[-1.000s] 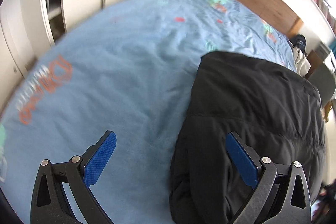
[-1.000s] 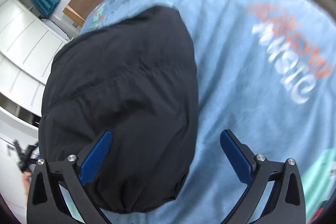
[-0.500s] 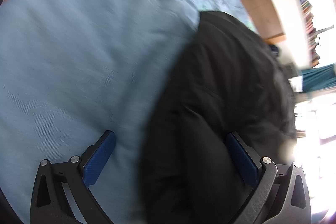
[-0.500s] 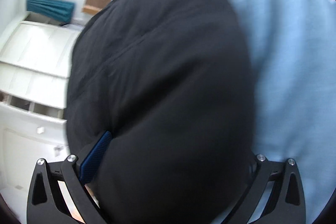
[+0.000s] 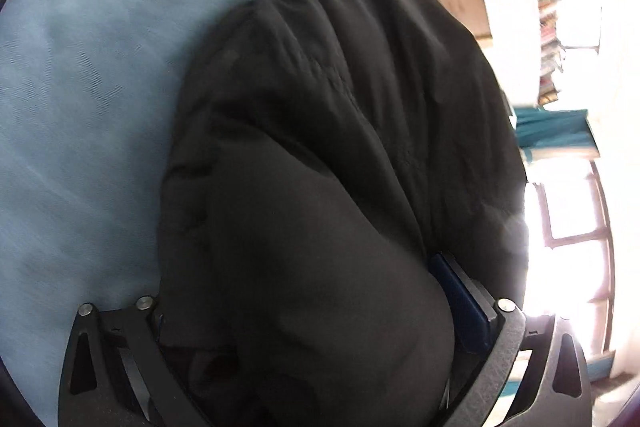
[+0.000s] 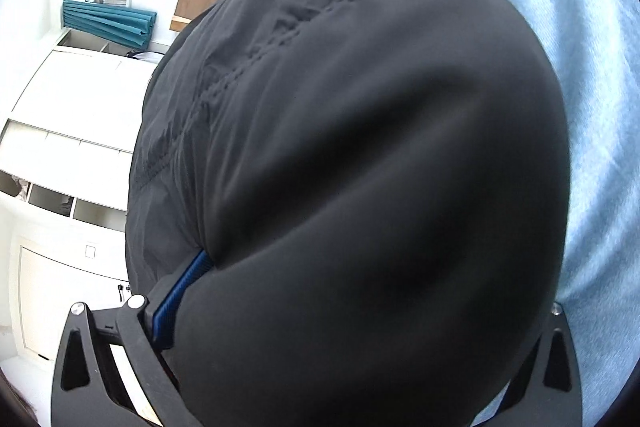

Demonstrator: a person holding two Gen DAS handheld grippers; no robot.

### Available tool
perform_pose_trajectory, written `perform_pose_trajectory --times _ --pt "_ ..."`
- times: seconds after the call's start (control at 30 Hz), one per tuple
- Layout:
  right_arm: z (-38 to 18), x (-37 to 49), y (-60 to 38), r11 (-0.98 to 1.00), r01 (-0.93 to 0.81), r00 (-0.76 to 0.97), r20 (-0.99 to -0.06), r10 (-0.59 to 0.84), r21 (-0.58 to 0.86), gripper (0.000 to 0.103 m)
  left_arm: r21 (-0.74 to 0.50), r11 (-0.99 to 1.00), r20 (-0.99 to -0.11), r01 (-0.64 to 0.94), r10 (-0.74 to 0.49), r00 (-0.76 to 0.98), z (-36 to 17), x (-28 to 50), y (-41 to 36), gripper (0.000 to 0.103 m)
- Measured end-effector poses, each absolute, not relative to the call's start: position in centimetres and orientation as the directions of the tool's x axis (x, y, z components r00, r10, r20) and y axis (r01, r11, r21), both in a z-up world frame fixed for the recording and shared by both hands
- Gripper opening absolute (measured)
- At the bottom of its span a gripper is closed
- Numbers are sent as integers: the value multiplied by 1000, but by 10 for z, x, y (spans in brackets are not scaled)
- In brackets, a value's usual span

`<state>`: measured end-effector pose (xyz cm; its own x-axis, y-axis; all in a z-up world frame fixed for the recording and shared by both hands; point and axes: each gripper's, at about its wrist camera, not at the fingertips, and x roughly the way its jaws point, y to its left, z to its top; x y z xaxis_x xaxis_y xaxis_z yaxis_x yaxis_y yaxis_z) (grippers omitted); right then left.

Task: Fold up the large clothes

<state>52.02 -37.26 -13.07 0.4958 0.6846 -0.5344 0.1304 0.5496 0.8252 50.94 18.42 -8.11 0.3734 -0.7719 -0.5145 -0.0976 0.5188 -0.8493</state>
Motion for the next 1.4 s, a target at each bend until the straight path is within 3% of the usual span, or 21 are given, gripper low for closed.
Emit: perform_pose_trajectory --times 0.1,0.23,0.27,0.37,0.63,0.8,0.93,1.17,1.4 --pt "-121 523 -369 575 134 482 -560 673 807 96 -846 530 -509 -55 -774 376 -65 504 173 75" --pt "-103 524 -368 571 85 500 -530 685 817 59 -837 547 -501 3 -768 398 -39 498 163 45" --pt "-93 525 -366 583 58 512 -526 679 810 50 -833 553 -497 23 -767 406 -31 497 160 40" --pt "-63 527 -366 593 -12 542 -493 680 805 39 -818 565 -474 109 -769 428 -2 494 149 35" --pt "28 534 -348 586 -173 639 -363 678 792 32 -768 557 -387 316 -797 463 93 480 120 31" --pt "84 520 -345 574 -253 678 -280 679 779 32 -760 527 -312 381 -810 497 143 454 122 31" --pt "114 497 -332 568 -293 683 -248 687 769 32 -742 533 -302 406 -807 507 165 427 132 31" --pt "113 433 -324 557 -318 667 -236 706 767 32 -736 550 -329 394 -800 502 154 388 149 31" --pt "39 388 -324 576 -199 632 -346 693 793 32 -770 591 -450 240 -770 452 76 368 146 31"
